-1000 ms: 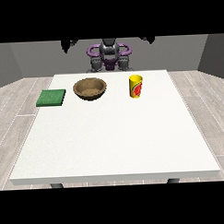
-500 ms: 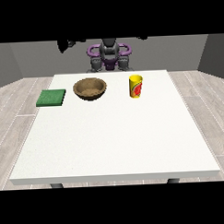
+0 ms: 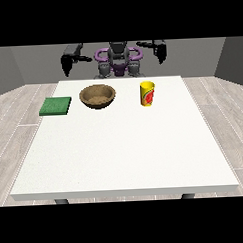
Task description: Pick the cup and pour the ball into the bowl, then pick the bowl and place it on the pad
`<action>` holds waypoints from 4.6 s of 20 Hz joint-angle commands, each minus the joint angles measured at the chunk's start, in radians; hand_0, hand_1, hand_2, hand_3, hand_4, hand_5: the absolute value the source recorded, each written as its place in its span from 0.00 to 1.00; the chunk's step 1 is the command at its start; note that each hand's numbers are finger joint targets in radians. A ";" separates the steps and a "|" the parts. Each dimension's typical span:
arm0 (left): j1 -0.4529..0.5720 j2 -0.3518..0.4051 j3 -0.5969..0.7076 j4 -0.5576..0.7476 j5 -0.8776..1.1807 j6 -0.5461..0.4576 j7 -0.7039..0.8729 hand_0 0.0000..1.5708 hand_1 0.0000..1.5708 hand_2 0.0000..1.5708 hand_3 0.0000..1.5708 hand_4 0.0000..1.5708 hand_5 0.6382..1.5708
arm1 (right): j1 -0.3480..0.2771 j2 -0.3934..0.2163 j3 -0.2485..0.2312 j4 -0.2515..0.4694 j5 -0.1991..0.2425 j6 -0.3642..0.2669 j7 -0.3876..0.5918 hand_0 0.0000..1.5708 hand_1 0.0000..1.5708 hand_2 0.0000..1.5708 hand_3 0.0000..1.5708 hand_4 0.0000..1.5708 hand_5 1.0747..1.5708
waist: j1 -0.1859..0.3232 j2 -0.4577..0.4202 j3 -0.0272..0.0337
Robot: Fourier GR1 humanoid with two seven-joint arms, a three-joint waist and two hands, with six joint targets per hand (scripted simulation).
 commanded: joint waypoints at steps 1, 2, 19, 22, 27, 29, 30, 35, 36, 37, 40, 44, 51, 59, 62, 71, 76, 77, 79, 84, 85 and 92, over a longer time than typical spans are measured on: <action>-0.104 0.059 0.095 0.116 -0.005 -0.013 -0.054 0.00 0.00 0.00 0.00 0.00 0.66 | -0.044 -0.044 -0.037 0.064 -0.032 0.064 -0.070 0.00 0.00 0.00 0.00 0.00 0.98 | -0.039 0.073 -0.0001; -0.110 0.052 0.087 0.157 0.007 -0.039 -0.099 0.00 0.00 0.00 0.00 0.00 0.66 | -0.096 -0.038 -0.044 0.098 -0.019 0.033 -0.069 0.00 0.00 0.00 0.00 0.00 0.98 | -0.012 0.095 -0.0002; -0.293 0.004 0.178 0.693 -0.065 0.052 -0.445 0.00 0.00 0.00 0.00 0.00 0.69 | -0.127 -0.105 -0.092 0.307 -0.047 0.155 -0.217 0.00 0.00 0.00 0.00 0.00 0.98 | -0.096 0.107 -0.0004; -0.297 -0.054 0.162 0.748 -0.076 0.092 -0.507 0.00 0.00 0.00 0.00 0.00 0.68 | -0.150 -0.128 -0.111 0.351 -0.044 0.157 -0.237 0.00 0.00 0.00 0.00 0.00 0.98 | -0.083 0.114 -0.0004; -0.381 0.004 0.229 0.893 -0.069 0.106 -0.581 0.00 0.00 0.00 0.00 0.00 0.63 | -0.179 -0.204 -0.150 0.352 -0.101 0.236 -0.208 0.00 0.00 0.00 0.00 0.00 0.97 | -0.131 0.124 -0.0007; -0.391 0.047 0.262 0.941 -0.037 0.047 -0.636 0.00 0.00 0.00 0.00 0.00 0.64 | -0.177 -0.165 -0.131 0.355 -0.069 0.204 -0.274 0.00 0.00 0.00 0.00 0.00 0.98 | -0.119 0.186 -0.0008; -0.394 0.037 0.255 0.928 -0.006 -0.001 -0.577 0.42 0.42 0.58 0.18 0.00 0.84 | -0.159 -0.205 -0.158 0.403 -0.083 0.242 -0.280 0.00 0.00 0.00 0.00 0.00 0.97 | -0.104 0.131 -0.0004; -0.375 0.045 0.186 0.931 -0.263 0.403 -0.603 0.83 0.83 1.00 1.00 0.52 0.94 | -0.216 -0.236 -0.176 0.409 -0.118 0.270 -0.249 0.00 0.00 0.00 0.00 0.00 0.98 | -0.163 0.181 0.0003; -0.424 0.064 0.213 0.983 -0.255 0.410 -0.611 0.84 0.84 1.00 1.00 0.53 0.94 | -0.227 -0.205 -0.149 0.362 -0.111 0.249 -0.229 0.00 0.00 0.00 0.00 0.00 0.97 | -0.187 0.201 -0.0007; -0.409 0.033 0.220 0.985 -0.256 0.462 -0.617 0.84 0.84 1.00 1.00 0.54 0.93 | -0.225 -0.279 -0.173 0.364 -0.148 0.333 -0.207 0.00 0.00 0.00 0.00 0.00 0.97 | -0.225 0.197 -0.0007; -0.446 0.004 0.201 1.000 -0.275 0.498 -0.614 0.85 0.85 1.00 1.00 0.56 0.93 | -0.221 -0.277 -0.200 0.423 -0.128 0.296 -0.261 0.00 0.00 0.00 0.00 0.00 0.97 | -0.192 0.208 0.0000; -0.408 0.006 0.115 0.962 -0.373 0.542 -0.507 0.86 0.86 1.00 1.00 0.60 0.95 | -0.187 -0.333 -0.239 0.552 -0.135 0.337 -0.252 0.00 0.00 0.00 0.00 0.00 0.97 | -0.137 0.068 0.0008; -0.430 -0.051 -0.133 0.868 -0.624 0.532 -0.143 0.87 0.87 1.00 1.00 0.67 0.99 | -0.129 -0.370 -0.284 0.768 -0.113 0.337 -0.285 0.00 0.00 0.07 0.00 0.00 0.98 | 0.013 -0.164 0.0028; -0.529 -0.061 -0.236 0.840 -0.877 0.540 0.125 0.87 0.87 1.00 1.00 0.71 1.00 | -0.155 -0.384 -0.295 0.836 -0.103 0.308 -0.304 0.00 0.00 0.00 0.00 0.00 0.98 | 0.063 -0.164 0.0009; -0.548 -0.018 -0.201 0.827 -0.900 0.517 0.136 0.87 0.87 1.00 1.00 0.71 1.00 | -0.123 -0.372 -0.280 0.841 -0.097 0.343 -0.346 0.00 0.00 0.05 0.00 0.00 0.97 | 0.018 -0.134 0.0004; -0.596 -0.086 -0.428 0.762 -1.159 0.442 0.405 0.52 0.52 1.00 0.99 0.56 1.00 | -0.164 -0.397 -0.285 0.929 -0.073 0.320 -0.395 0.00 0.00 0.00 0.00 0.00 0.95 | 0.054 -0.148 0.0013; -0.625 -0.087 -0.506 0.801 -1.271 0.468 0.533 0.35 0.35 1.00 1.00 0.59 0.99 | -0.307 -0.370 -0.246 0.880 -0.072 0.271 -0.271 0.00 0.00 0.00 0.11 0.00 0.93 | 0.004 -0.128 0.0001; -0.668 -0.087 -0.515 0.759 -1.276 0.406 0.556 0.35 0.35 1.00 1.00 0.57 1.00 | -0.307 -0.395 -0.261 0.920 -0.071 0.270 -0.282 0.00 0.00 0.00 0.10 0.00 0.92 | 0.033 -0.116 0.0006; -0.652 -0.087 -0.548 0.761 -1.330 0.394 0.531 0.35 0.35 1.00 1.00 0.56 1.00 | -0.273 -0.384 -0.246 0.919 -0.049 0.270 -0.327 0.00 0.00 0.00 0.14 0.00 0.92 | 0.034 -0.115 0.0007; -0.703 -0.087 -0.614 0.764 -1.402 0.340 0.639 0.18 0.18 1.00 1.00 0.55 1.00 | -0.377 -0.376 -0.226 0.903 -0.059 0.268 -0.248 0.00 0.00 0.00 0.19 0.00 0.91 | -0.029 -0.083 0.0002; -0.679 -0.087 -0.653 0.773 -1.430 0.348 0.670 0.24 0.24 1.00 1.00 0.53 1.00 | -0.376 -0.363 -0.221 0.895 -0.058 0.275 -0.275 0.00 0.00 0.00 0.17 0.00 0.91 | -0.047 -0.073 0.0003; -0.744 -0.087 -0.698 0.780 -1.475 0.155 0.586 0.00 0.00 1.00 1.00 0.76 0.85 | -0.388 -0.326 -0.217 0.911 -0.055 0.249 -0.311 0.00 0.00 0.00 0.12 0.00 0.90 | -0.031 -0.049 0.0007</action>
